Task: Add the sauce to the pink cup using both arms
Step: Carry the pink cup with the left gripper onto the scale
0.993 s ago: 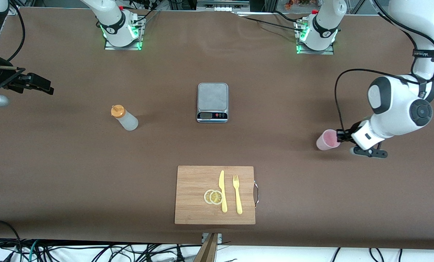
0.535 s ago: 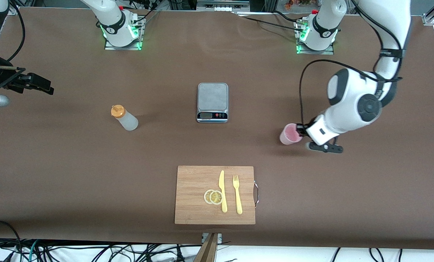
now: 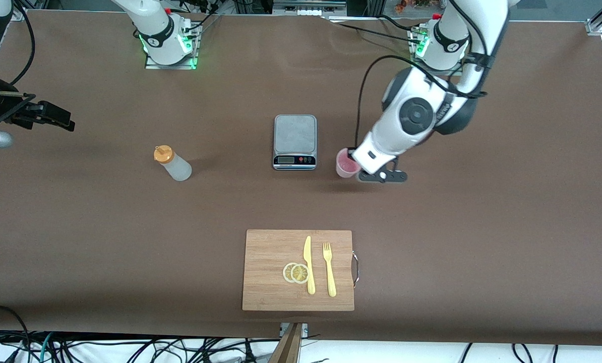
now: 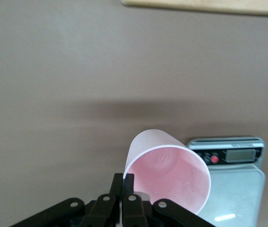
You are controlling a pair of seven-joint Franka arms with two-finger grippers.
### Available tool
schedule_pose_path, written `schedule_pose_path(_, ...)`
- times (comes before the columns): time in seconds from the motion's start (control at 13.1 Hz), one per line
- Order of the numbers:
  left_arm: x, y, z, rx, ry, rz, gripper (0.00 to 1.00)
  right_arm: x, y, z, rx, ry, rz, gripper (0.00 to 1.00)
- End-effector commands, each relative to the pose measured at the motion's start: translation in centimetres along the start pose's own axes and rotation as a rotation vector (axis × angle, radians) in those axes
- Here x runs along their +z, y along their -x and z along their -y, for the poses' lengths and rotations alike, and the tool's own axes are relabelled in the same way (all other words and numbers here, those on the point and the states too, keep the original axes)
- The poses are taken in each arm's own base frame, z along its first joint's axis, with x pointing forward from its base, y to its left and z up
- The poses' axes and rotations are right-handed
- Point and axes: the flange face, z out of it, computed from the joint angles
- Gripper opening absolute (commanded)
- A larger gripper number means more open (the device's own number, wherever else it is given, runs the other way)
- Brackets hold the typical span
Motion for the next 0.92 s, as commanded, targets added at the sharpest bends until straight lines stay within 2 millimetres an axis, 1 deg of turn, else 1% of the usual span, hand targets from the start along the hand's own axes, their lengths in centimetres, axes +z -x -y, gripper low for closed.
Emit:
schedule_pose_path(0.0, -0.1, 2.2, -2.8, -0.028, 0.009, 0.013, 0.01, -0.7, 0.5, 0.2, -0.005, -0.003, -0.003, 1.00)
schedule_pose_path(0.15, 0.7, 3.9, -5.0, -0.052, 0.022, 0.030, 0.02, -0.8, 0.5, 0.2, -0.005, -0.003, -0.003, 1.00)
schedule_pose_path(0.31, 1.1, 5.0, -6.6, -0.068, 0.029, 0.018, 0.02, -0.8, 0.5, 0.3, -0.007, -0.003, -0.003, 1.00)
schedule_pose_path(0.38, 1.6, 5.8, -7.8, -0.078, 0.032, 0.010, 0.02, -0.8, 0.5, 0.3, -0.005, -0.003, -0.003, 1.00)
schedule_pose_path(0.46, 2.2, 6.5, -8.5, -0.090, 0.035, 0.002, 0.02, -0.7, 0.5, 0.3, -0.005, -0.003, -0.001, 1.00)
schedule_pose_path(0.61, 3.3, 7.5, -9.3, -0.095, 0.038, -0.010, 0.02, -0.8, 0.5, 0.3, -0.005, -0.003, -0.003, 1.00)
schedule_pose_path(0.84, 5.0, 8.8, -9.0, -0.106, 0.035, -0.022, 0.02, -0.7, 0.5, 0.3, -0.005, -0.003, -0.001, 1.00)
